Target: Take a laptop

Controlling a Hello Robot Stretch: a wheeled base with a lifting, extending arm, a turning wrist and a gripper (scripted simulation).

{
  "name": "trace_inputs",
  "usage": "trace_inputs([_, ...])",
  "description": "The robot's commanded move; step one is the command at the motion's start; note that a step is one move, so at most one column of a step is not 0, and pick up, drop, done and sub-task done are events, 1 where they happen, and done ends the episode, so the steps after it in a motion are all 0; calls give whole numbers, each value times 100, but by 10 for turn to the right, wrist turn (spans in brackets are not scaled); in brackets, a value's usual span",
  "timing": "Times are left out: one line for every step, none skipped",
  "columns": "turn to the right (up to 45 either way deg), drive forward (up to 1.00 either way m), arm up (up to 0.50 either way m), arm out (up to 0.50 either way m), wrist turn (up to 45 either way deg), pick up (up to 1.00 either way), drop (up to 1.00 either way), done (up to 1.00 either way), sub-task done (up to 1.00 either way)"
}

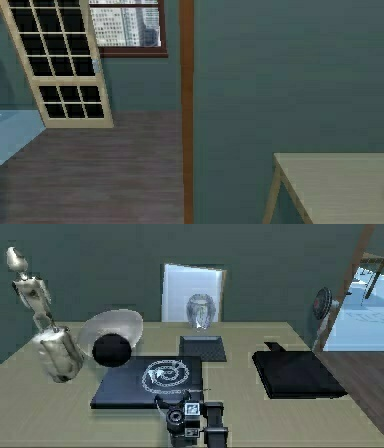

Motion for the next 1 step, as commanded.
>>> trace_inputs([0,0,0,0,0,0,0,100,0])
